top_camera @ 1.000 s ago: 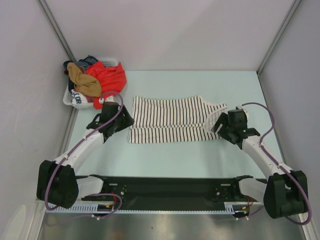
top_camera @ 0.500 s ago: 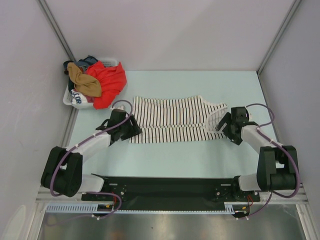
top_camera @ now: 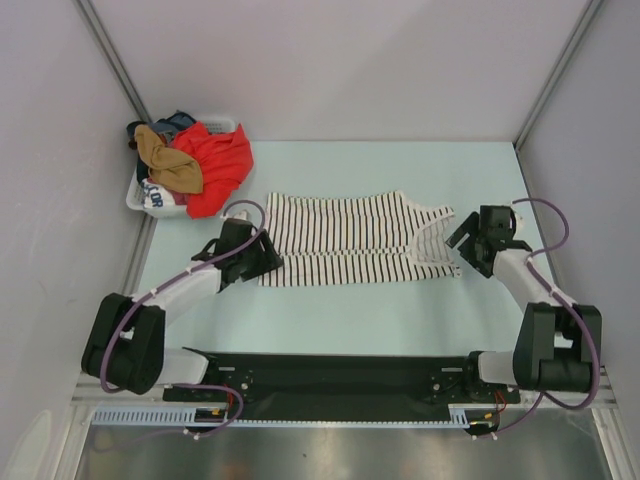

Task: Fold and stack the tank tops
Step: Fold the tank top

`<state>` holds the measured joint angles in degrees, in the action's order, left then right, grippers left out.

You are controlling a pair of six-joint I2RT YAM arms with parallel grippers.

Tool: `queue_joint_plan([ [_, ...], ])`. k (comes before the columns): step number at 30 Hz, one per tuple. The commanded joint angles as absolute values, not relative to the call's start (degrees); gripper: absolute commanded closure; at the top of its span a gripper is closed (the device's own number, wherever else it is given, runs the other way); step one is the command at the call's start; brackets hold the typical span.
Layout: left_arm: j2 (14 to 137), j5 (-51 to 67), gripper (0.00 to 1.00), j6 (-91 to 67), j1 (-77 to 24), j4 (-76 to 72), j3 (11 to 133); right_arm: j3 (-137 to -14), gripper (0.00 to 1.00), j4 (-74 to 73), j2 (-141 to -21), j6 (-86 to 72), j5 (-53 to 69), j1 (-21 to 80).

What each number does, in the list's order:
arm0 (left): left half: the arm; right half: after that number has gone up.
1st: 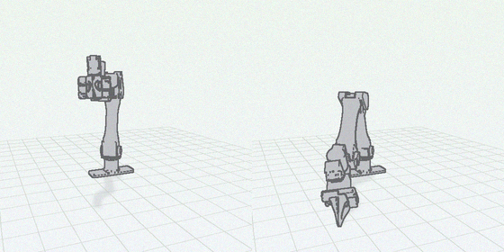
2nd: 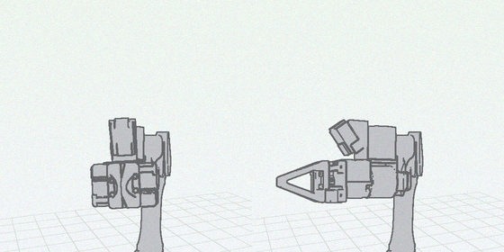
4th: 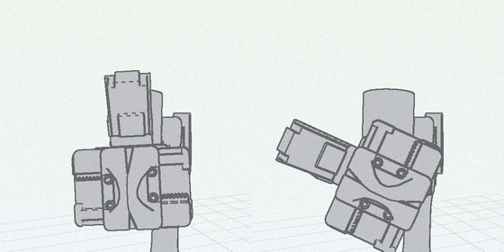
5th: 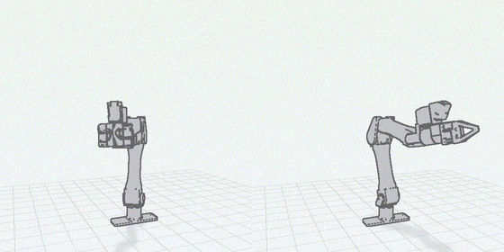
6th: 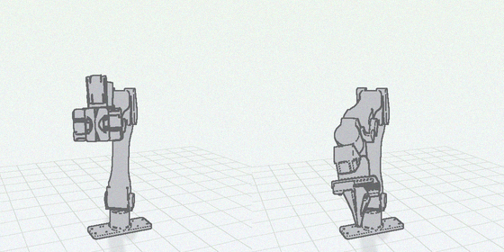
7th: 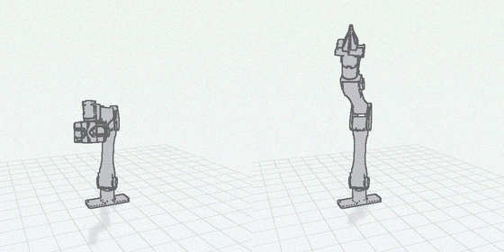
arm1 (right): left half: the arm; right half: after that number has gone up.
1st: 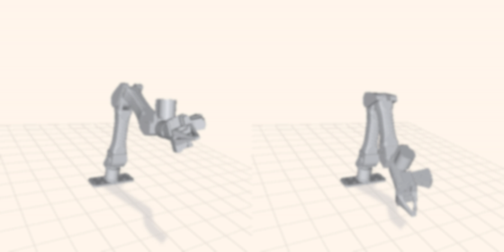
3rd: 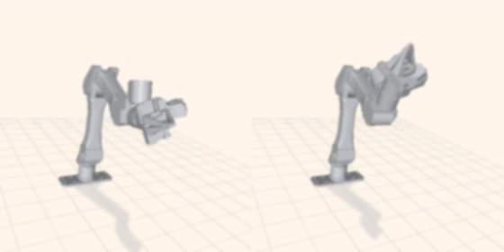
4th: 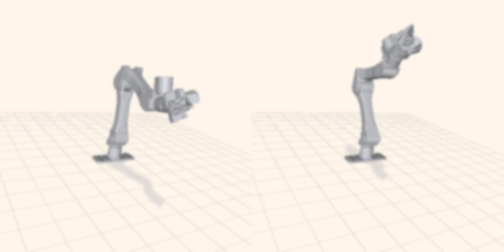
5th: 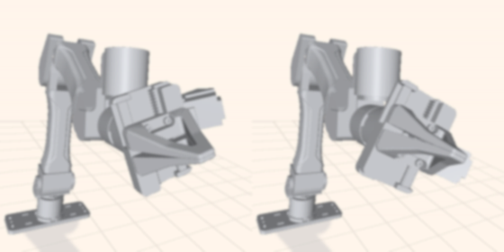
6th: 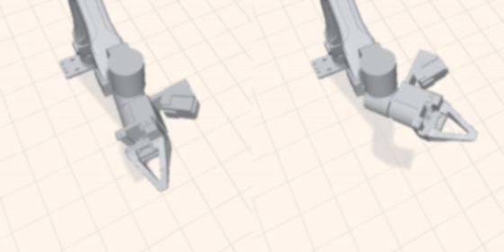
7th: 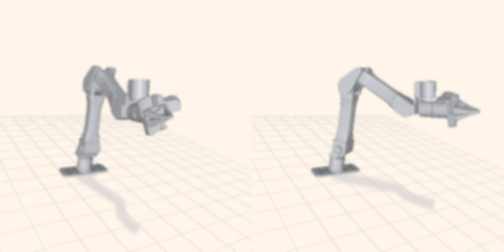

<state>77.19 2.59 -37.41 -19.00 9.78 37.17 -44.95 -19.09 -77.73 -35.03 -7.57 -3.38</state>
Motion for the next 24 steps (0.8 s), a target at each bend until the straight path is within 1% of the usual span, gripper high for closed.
queue_joint_plan([
  [1,72.43,1.84,0.35,-35.77,-19.25,10.45,36.39,-41.14,0.12,-18.2,-70.06,-32.7,-2.74,-2.64],
  [3,71.55,2.28,0.35,-35.77,-19.42,11.42,36.04,-39.64,0.13,-18.8,-67.24,-31.3,-0.88,-0.2],
  [6,69.88,1.85,0.35,-35.68,-19.95,13.35,35.6,-40.25,0.13,-21.87,-67.06,-30.67,-2.72,4.29],
  [10,67.25,0.18,0.37,-35.51,-20.04,15.99,34.46,-39.55,0.16,-22.85,-66.45,-31.02,-4.04,6.5],
  [12,66.62,-1.48,0.37,-35.86,-20.04,16.87,33.32,-38.42,0.2,-22.24,-66.36,-31.81,-4.3,7.11],
  [14,66.27,-2.98,0.38,-36.21,-20.04,17.22,32.79,-37.62,0.21,-21.62,-66.53,-32.34,-4.05,8.0],
  [20,69.95,-4.48,0.38,-35.95,-20.04,15.82,32.26,-35.95,0.23,-18.63,-69.87,-33.22,-4.66,9.14],
  [24,74.34,-5.27,0.42,-35.77,-20.04,14.24,33.39,-36.38,0.27,-17.32,-72.07,-32.87,-5.1,9.14],
])
